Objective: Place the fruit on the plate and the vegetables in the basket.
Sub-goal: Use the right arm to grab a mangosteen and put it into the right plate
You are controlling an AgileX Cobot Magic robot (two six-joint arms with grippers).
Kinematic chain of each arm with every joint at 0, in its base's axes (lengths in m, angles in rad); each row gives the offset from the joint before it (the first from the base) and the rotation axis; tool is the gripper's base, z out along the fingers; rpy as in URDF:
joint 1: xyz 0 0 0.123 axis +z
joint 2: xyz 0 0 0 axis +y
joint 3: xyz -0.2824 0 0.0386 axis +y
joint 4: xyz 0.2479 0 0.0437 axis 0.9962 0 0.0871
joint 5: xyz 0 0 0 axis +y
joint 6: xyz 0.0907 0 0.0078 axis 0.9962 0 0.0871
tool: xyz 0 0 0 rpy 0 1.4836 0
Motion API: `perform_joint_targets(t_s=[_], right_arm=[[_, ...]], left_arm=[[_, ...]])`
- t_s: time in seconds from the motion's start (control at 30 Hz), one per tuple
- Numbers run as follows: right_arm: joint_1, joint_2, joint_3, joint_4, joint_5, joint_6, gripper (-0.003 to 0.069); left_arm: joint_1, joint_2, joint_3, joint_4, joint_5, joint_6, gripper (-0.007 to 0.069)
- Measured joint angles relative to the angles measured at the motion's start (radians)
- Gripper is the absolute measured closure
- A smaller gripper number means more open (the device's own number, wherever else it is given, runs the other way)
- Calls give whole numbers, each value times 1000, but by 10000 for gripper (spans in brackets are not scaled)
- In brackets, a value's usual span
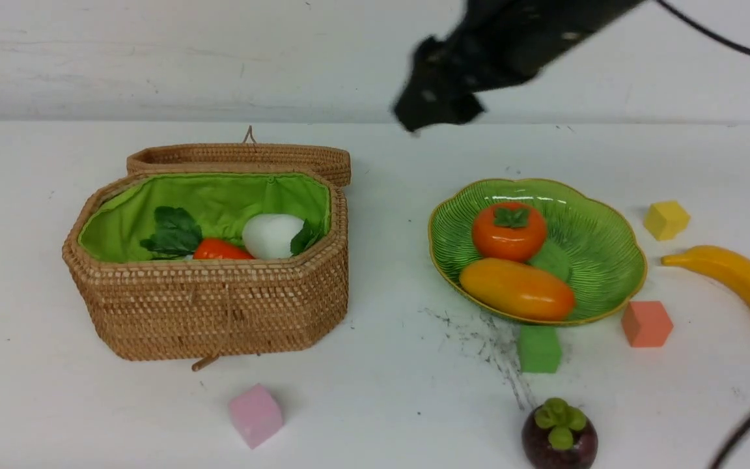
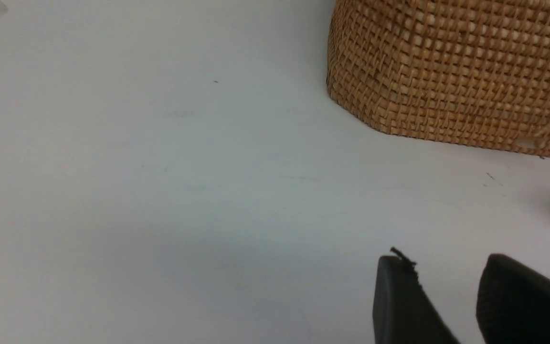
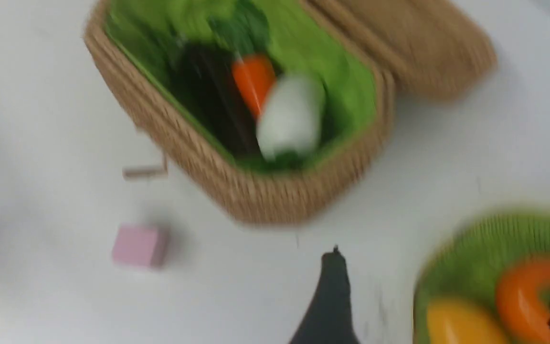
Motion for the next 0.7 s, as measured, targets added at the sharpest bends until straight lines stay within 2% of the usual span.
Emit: perform_joint_targets(t_s=[0.17, 0.2, 0.27, 0.43, 0.57, 0.7], right_arm=[[-48, -118, 294, -94, 32, 330, 84], [-48, -124, 307, -103, 31, 341, 85], [-46, -157, 470, -141, 26, 422, 85], [-35, -220, 730, -151, -20, 467, 80], [-35, -265, 801, -144, -50, 476, 57], [-35, -329, 876, -69, -113, 439, 22]], left_arm=[[0, 0, 0, 0, 0, 0, 386], [0, 0, 0, 0, 0, 0, 386], [0, 0, 0, 0, 0, 0, 386], [0, 0, 0, 0, 0, 0, 386], [0, 0, 0, 0, 0, 0, 386], [0, 0, 0, 0, 0, 0, 386]])
